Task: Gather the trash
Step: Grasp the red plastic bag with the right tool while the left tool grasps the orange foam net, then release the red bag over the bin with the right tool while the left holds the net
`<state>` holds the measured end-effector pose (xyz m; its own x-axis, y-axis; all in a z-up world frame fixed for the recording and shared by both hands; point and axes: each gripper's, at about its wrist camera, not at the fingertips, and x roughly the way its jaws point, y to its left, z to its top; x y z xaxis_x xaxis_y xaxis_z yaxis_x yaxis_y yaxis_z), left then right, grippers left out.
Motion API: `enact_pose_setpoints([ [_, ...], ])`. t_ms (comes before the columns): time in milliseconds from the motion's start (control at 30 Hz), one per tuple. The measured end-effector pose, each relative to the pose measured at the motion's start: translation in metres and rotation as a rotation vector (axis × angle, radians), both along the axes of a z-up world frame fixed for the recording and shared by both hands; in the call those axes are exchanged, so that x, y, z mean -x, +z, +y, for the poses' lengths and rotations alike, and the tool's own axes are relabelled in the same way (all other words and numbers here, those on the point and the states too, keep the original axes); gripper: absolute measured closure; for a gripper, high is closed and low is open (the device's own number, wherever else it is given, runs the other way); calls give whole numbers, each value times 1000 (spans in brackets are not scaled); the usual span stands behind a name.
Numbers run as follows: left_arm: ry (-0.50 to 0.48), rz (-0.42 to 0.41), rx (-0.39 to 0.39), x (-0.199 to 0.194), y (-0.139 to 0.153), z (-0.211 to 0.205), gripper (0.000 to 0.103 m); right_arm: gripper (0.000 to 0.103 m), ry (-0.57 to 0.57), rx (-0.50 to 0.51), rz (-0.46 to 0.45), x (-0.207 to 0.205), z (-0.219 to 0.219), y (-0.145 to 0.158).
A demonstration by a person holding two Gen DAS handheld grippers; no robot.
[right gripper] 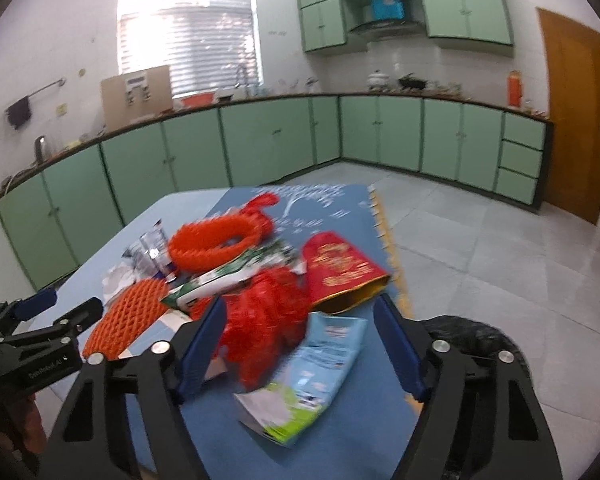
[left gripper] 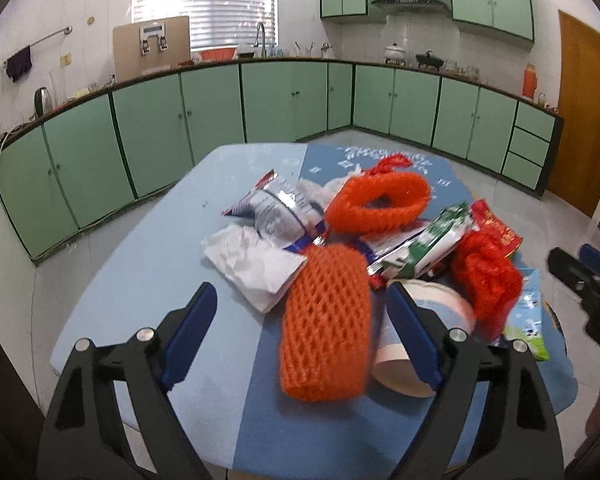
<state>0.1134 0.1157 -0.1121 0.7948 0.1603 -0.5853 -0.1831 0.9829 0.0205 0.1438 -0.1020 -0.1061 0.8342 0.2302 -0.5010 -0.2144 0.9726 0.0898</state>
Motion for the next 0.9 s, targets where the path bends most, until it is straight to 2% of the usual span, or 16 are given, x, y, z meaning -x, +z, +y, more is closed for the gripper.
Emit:
enact_pose_setpoints([
  [100, -5, 13, 11, -5, -7, 4, 19, 42, 46, 24, 35, -15, 17, -14],
  [333, -17, 46, 42, -9, -19, 9, 19, 86, 117, 32, 135, -31, 30, -34],
  [367, -18, 50, 45, -10, -20, 10, 18, 89, 127, 35, 140, -30, 31, -36],
  [467, -21, 65, 54, -12, -24, 9, 18, 93, 154, 36, 121, -27, 35, -35],
  [633, -26, 84, 64, -13, -29, 8, 18, 93, 179, -7, 56, -18, 32, -16],
  [700, -35, 100, 77, -14, -32, 8, 32, 93, 183, -26, 41, -15, 30, -9],
  [767, -51, 119, 102, -17, -36, 10, 41, 93, 178, -44, 26, -13, 26, -2],
  [900, -75, 148, 150, -19, -43, 13, 76, 93, 160, -49, 9, -10, 20, 6],
])
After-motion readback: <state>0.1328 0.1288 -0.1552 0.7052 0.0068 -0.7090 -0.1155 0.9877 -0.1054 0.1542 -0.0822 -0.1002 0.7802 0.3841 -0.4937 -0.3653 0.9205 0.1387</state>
